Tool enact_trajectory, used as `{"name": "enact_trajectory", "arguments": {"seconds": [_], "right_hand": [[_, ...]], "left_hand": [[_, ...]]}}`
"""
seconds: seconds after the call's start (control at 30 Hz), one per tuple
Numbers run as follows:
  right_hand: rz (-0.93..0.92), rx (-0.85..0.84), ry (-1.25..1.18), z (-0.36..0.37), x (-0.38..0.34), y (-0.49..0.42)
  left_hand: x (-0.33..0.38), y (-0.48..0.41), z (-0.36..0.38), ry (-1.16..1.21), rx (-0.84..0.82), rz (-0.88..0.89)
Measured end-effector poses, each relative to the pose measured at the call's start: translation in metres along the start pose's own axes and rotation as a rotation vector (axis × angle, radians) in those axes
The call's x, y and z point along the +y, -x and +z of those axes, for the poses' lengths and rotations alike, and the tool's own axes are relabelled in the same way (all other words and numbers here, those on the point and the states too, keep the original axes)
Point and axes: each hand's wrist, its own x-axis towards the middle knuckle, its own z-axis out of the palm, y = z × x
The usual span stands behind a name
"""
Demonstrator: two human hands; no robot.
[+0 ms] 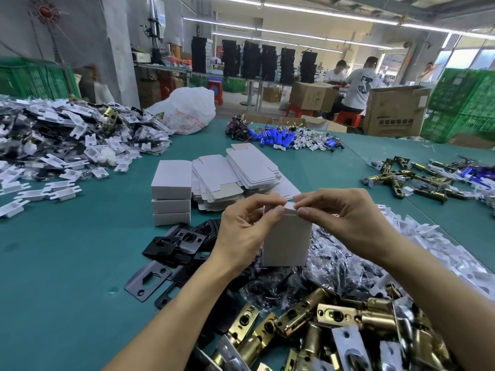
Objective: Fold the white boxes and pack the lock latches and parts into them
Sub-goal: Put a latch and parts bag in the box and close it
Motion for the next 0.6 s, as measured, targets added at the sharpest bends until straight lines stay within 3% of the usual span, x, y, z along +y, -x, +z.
{"name": "enact_trajectory", "arguments": {"seconds": [0.4,0.6], "right_hand": [[-0.170,-0.009,0.174,0.0024,0.0069,0.0046],[-0.164,-0.050,0.204,0.0032,0.0043,0.0055]], "left_hand": [[-0.0044,0.0018,-0.0024,-0.332,-0.062,0.127],[-0.0034,-0.0031,-0.0060,-0.317,-0.117,0.108]]}}
